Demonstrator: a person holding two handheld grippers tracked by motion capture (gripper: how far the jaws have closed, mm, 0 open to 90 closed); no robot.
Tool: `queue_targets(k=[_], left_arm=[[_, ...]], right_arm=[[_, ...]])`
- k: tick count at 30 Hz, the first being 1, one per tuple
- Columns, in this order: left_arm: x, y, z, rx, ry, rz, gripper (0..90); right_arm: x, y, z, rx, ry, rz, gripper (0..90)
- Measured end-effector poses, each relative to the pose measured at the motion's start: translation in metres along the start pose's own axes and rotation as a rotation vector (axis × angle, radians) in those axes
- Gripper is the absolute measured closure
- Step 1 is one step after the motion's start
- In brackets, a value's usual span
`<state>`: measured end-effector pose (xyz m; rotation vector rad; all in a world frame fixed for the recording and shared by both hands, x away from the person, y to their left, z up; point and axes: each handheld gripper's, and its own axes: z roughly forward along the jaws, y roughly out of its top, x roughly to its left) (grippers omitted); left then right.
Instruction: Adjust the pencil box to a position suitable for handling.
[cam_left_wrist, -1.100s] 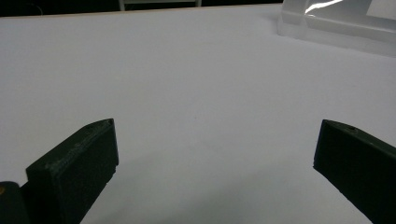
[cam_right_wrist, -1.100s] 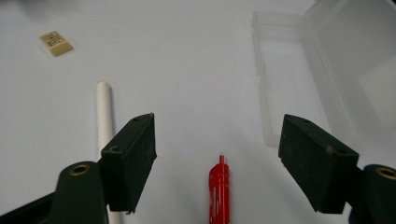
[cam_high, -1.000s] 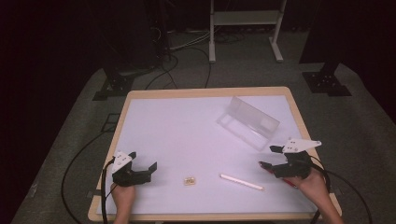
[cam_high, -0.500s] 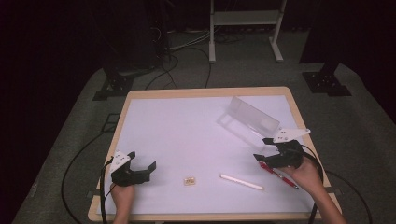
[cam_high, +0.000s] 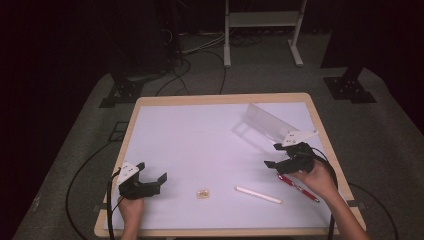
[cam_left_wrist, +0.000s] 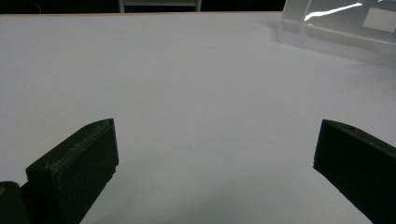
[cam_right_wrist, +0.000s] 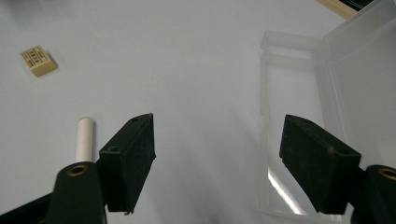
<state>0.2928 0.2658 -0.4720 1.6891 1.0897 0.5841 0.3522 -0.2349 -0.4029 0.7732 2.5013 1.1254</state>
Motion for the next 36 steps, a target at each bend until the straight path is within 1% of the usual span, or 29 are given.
queue_targets(k=[1, 4, 6, 11, 15, 18, 19, 21, 23, 24, 25, 28, 30, 32, 35, 36], left_arm=[[0.0, 0.0, 0.0, -0.001, -0.001, -0.001, 0.0], [0.0, 0.0, 0.0, -0.002, 0.0, -0.001, 0.0], [0.0, 0.0, 0.0, 0.0, -0.001, -0.004, 0.0], [0.001, 0.0, 0.0, -0.003, -0.001, -0.008, 0.0], [0.001, 0.0, -0.001, -0.002, -0.001, -0.003, 0.0], [0.001, 0.0, 0.0, -0.003, -0.001, -0.006, 0.0], [0.001, 0.0, -0.001, -0.006, -0.001, -0.005, 0.0], [0.001, 0.0, -0.001, -0.008, -0.002, -0.009, 0.0], [0.001, 0.0, 0.0, -0.009, -0.002, -0.009, 0.0], [0.001, 0.0, 0.0, -0.005, -0.002, -0.008, 0.0], [0.001, 0.0, 0.0, -0.004, -0.001, -0.005, 0.0], [0.001, 0.0, 0.0, -0.004, -0.001, -0.005, 0.0], [0.001, 0.0, 0.0, -0.003, -0.001, -0.005, 0.0], [0.001, 0.0, 0.0, -0.004, -0.002, -0.003, 0.0], [0.001, 0.0, 0.0, -0.004, -0.003, -0.002, 0.0], [0.001, 0.0, 0.0, -0.005, -0.003, -0.003, 0.0]], right_arm=[[-0.002, 0.003, 0.003, 0.006, -0.002, -0.007, 25.8], [-0.003, 0.006, 0.006, 0.014, 0.002, -0.009, 25.8], [-0.005, 0.01, 0.012, 0.029, 0.006, -0.01, 26.0], [-0.008, 0.014, 0.02, 0.051, 0.01, -0.009, 26.1], [-0.01, 0.019, 0.032, 0.09, 0.01, -0.016, 26.2], [-0.011, 0.02, 0.035, 0.098, 0.001, -0.02, 28.3], [-0.013, 0.02, 0.037, 0.099, 0.001, -0.014, 28.7], [-0.019, 0.02, 0.044, 0.131, -0.006, 0.007, 29.7], [-0.021, 0.02, 0.045, 0.129, -0.014, 0.008, 30.3], [-0.025, 0.021, 0.047, 0.134, -0.02, 0.02, 31.5], [-0.027, 0.022, 0.048, 0.134, -0.024, 0.019, 32.2], [-0.03, 0.024, 0.052, 0.154, -0.026, 0.034, 33.5], [-0.031, 0.024, 0.054, 0.158, -0.031, 0.034, 34.2], [-0.034, 0.023, 0.06, 0.169, -0.038, 0.039, 37.1], [-0.035, 0.022, 0.065, 0.186, -0.043, 0.044, 40.8], [-0.035, 0.022, 0.065, 0.186, -0.043, 0.044, 40.8]])
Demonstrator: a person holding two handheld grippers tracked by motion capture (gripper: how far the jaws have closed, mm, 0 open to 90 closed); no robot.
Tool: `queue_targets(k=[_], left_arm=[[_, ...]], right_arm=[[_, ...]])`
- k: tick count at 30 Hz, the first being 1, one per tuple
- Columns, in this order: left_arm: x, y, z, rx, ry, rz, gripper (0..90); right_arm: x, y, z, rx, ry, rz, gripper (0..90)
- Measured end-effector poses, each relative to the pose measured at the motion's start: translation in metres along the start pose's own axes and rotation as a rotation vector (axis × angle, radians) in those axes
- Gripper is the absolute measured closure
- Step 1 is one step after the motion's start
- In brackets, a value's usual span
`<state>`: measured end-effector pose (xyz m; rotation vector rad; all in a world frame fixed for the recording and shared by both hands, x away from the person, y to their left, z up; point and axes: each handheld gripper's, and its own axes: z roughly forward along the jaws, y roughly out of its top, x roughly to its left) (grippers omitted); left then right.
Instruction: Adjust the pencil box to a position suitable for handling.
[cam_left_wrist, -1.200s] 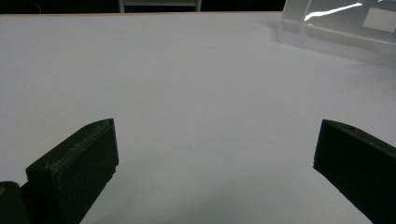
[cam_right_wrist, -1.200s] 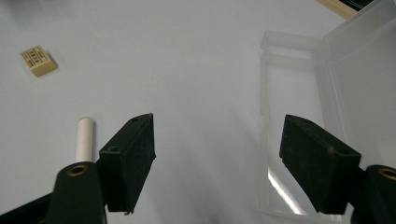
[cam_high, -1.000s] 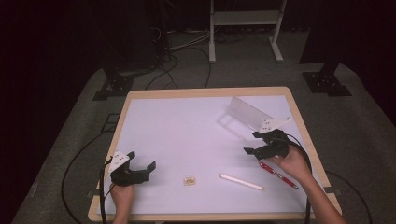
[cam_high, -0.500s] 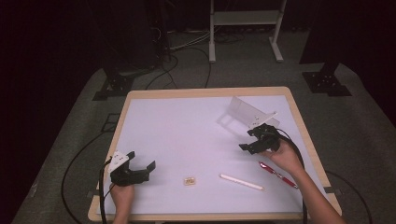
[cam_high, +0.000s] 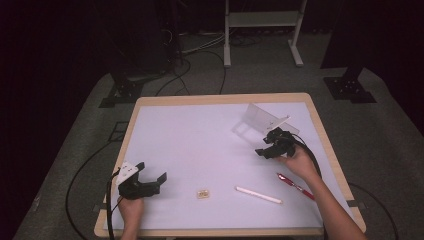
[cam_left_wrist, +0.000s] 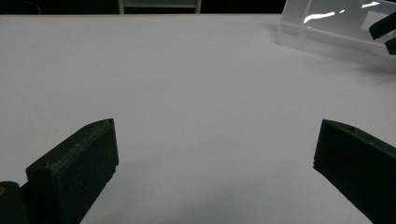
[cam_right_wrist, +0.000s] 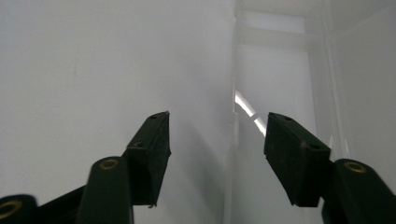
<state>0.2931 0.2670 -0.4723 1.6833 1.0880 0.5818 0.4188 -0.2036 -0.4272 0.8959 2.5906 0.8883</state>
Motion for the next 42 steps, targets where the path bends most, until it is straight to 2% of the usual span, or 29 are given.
queue_targets(k=[3, 4, 8, 22, 26, 27, 35, 42], left_arm=[[0.0, 0.0, 0.0, 0.001, 0.0, 0.001, 0.0], [0.0, 0.0, 0.0, 0.0, -0.001, 0.002, 0.0], [0.0, 0.0, 0.001, 0.004, 0.0, -0.001, 0.0], [0.001, 0.0, 0.0, -0.006, -0.005, -0.008, 0.0], [0.001, 0.0, 0.0, -0.003, -0.005, -0.008, 0.0], [0.001, 0.0, 0.0, -0.005, -0.004, -0.009, 0.0], [0.001, 0.0, 0.0, -0.007, -0.005, -0.011, 0.0], [0.001, 0.0, 0.0, -0.002, -0.004, -0.008, 0.0]], right_arm=[[-0.002, 0.001, 0.005, 0.012, -0.009, 0.004, 45.8], [-0.003, 0.002, 0.007, 0.027, -0.007, 0.006, 50.4], [-0.006, 0.005, 0.015, 0.054, 0.004, -0.001, 54.8], [-0.007, 0.009, 0.031, 0.12, -0.008, -0.008, 64.5], [-0.008, 0.008, 0.034, 0.126, -0.006, 0.0, 67.5], [-0.008, 0.007, 0.035, 0.135, -0.02, -0.017, 71.0], [-0.007, 0.008, 0.036, 0.138, -0.037, -0.039, 79.5], [-0.009, 0.007, 0.036, 0.144, -0.037, -0.044, 81.9]])
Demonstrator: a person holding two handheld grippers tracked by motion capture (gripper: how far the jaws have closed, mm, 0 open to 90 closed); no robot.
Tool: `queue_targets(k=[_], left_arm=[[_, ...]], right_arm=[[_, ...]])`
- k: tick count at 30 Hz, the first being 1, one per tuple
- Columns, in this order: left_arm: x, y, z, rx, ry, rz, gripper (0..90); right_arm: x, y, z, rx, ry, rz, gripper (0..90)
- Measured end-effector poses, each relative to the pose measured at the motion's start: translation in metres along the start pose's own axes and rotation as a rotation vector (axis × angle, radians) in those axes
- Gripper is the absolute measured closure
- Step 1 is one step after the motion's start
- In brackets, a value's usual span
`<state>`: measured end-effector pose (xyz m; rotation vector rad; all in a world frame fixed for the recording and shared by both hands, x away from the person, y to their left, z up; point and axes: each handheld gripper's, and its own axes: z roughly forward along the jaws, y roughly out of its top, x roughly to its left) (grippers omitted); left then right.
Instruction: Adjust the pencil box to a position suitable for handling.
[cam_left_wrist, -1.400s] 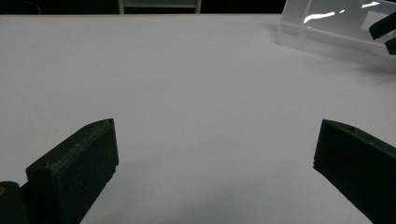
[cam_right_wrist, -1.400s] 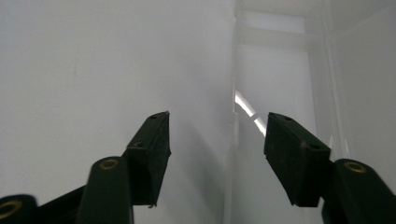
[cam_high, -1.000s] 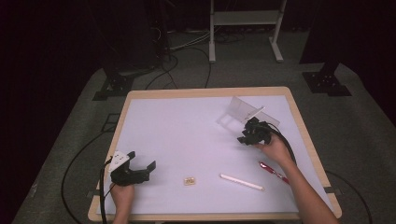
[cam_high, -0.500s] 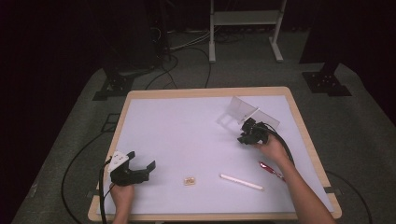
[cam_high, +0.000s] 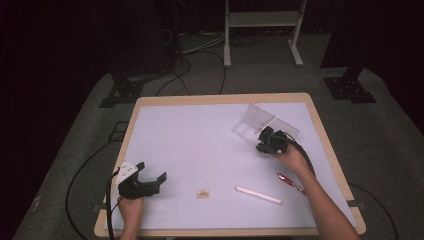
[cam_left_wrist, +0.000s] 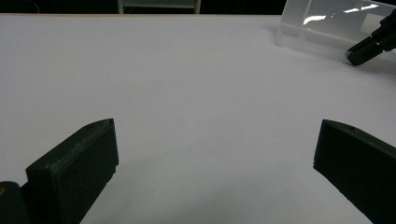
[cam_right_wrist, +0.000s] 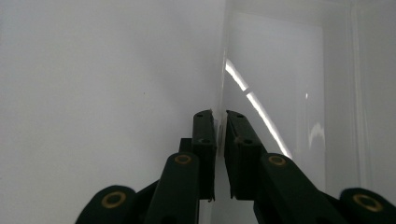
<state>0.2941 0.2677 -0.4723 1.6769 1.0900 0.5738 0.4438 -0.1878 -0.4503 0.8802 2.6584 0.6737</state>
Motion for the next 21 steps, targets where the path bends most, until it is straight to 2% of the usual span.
queue_targets(k=[7, 11, 15, 17, 21], left_arm=[[0.0001, -0.0002, -0.0005, -0.004, 0.0, -0.002, 0.0], [0.0004, 0.0, -0.0003, -0.002, 0.001, -0.001, 0.0], [0.0003, -0.0001, -0.0004, -0.002, -0.001, -0.001, 0.0], [0.0001, -0.0002, -0.0005, -0.003, 0.0, -0.001, 0.0], [0.0005, -0.0001, -0.0005, -0.002, 0.001, -0.001, 0.0]], right_arm=[[0.0005, 0.0003, 0.0001, -0.001, -0.003, -0.008, 82.7], [0.0011, -0.0005, -0.0016, 0.011, -0.028, -0.019, 84.7], [0.0006, -0.0003, -0.0067, -0.013, -0.048, -0.029, 84.7], [0.0011, -0.0001, -0.0075, -0.015, -0.057, -0.046, 84.7], [0.0015, -0.0004, -0.009, -0.015, -0.068, -0.052, 84.7]])
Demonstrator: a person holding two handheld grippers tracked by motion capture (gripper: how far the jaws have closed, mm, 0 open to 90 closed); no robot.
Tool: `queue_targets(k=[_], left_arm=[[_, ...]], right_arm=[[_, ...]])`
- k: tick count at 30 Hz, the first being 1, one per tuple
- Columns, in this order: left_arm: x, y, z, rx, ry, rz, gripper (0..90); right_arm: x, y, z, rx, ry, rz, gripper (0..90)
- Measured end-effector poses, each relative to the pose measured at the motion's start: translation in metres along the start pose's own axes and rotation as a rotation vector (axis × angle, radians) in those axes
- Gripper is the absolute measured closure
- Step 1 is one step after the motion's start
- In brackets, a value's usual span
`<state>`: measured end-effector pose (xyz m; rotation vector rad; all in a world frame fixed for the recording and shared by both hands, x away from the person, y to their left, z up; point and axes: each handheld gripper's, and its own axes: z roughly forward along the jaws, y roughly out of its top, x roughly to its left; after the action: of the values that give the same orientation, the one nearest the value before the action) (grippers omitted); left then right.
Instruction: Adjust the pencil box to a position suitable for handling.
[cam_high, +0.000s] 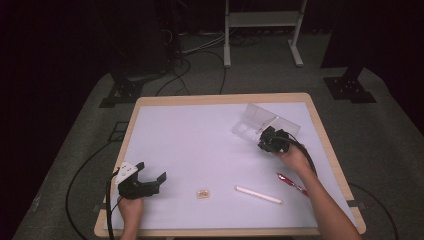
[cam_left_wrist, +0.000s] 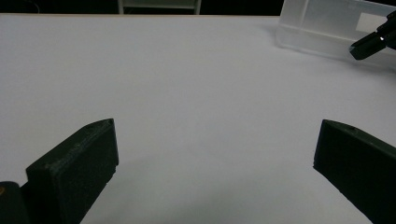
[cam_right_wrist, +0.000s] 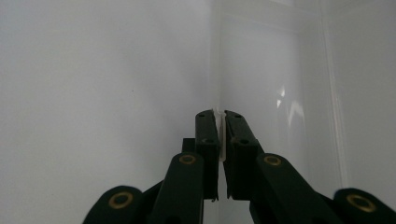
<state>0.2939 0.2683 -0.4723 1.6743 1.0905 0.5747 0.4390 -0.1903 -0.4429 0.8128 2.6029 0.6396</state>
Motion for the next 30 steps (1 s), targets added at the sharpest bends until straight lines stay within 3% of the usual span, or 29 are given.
queue_targets(k=[7, 14, 23, 30], left_arm=[[-0.001, 0.0, 0.0, 0.003, 0.001, 0.001, 0.0], [-0.001, 0.0, 0.001, 0.004, 0.003, 0.002, 0.0], [-0.001, 0.0, 0.001, 0.005, 0.006, 0.004, 0.0], [-0.001, 0.0, 0.001, 0.005, 0.007, 0.003, 0.0]], right_arm=[[-0.001, 0.0, -0.014, -0.045, -0.025, -0.015, 85.4], [0.003, 0.002, -0.029, -0.088, -0.012, -0.038, 85.2], [0.021, 0.01, -0.046, -0.13, 0.027, -0.097, 85.1], [0.042, 0.019, -0.049, -0.143, 0.054, -0.173, 85.0]])
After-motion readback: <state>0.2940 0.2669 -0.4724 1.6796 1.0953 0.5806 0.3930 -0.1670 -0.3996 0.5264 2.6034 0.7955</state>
